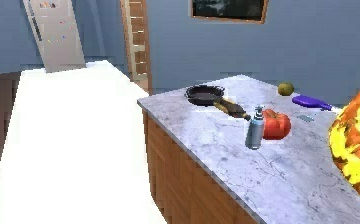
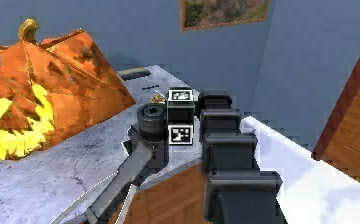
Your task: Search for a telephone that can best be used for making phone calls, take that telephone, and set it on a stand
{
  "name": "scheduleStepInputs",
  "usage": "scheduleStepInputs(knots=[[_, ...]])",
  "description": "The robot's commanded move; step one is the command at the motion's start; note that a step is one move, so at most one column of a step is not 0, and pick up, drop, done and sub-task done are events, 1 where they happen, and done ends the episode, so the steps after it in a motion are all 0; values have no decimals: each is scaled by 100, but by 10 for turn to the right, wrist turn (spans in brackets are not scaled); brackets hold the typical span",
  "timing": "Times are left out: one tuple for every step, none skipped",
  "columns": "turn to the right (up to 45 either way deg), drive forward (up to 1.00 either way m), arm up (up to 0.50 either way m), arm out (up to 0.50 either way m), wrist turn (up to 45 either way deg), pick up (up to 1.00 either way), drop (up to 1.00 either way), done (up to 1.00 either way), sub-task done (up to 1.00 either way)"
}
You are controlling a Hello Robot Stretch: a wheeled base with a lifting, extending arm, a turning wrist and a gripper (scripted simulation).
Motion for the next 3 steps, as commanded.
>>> scheduleStepInputs(knots=[[0, 0, 0, 0, 450, 0, 0, 0, 0], [0, 0, 0, 0, 450, 0, 0, 0, 0], [0, 0, 0, 0, 180, 0, 0, 0, 0]])
